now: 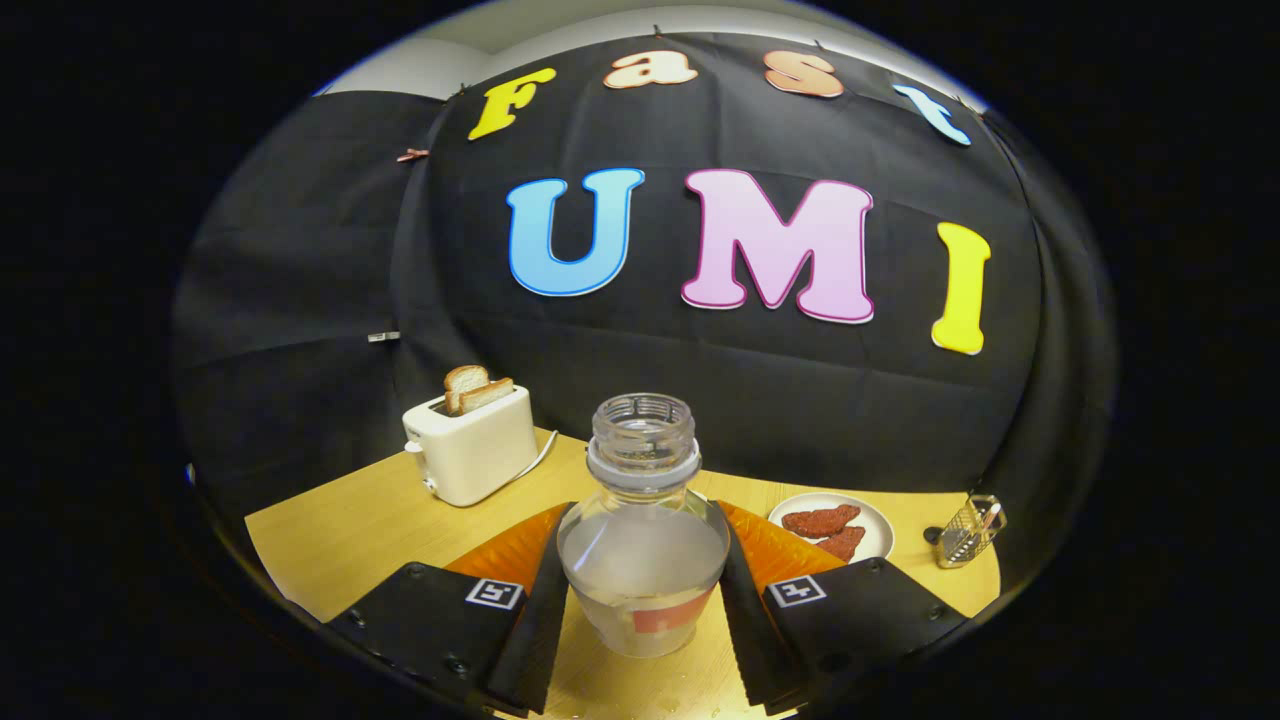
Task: Take the bottle from table, then pour the juice into the cup, finally place the bottle on the coaster
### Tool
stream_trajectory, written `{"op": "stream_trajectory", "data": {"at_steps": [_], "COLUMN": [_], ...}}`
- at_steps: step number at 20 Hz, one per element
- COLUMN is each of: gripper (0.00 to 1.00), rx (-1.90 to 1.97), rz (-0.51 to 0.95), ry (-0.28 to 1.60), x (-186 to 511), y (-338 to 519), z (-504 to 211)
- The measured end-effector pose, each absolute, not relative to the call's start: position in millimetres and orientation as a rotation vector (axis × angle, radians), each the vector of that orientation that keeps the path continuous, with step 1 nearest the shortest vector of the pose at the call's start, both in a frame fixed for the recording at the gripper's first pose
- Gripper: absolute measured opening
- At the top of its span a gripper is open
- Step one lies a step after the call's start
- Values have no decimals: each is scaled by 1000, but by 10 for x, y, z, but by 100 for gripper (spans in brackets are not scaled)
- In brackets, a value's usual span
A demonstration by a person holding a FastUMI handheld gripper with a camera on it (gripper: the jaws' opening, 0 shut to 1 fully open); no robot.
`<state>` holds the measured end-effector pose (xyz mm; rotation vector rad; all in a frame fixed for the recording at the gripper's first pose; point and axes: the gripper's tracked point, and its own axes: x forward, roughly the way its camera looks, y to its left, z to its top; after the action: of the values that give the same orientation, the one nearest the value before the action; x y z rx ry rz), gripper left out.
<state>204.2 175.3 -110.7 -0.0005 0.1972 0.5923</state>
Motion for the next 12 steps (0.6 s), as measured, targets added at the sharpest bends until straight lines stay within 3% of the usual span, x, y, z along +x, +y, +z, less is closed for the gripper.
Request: {"op": "stream_trajectory", "data": {"at_steps": [12], "gripper": [73], "rx": [18], "rz": [601], "ry": [230], "x": [2445], "y": [1979], "z": [-1953]}}
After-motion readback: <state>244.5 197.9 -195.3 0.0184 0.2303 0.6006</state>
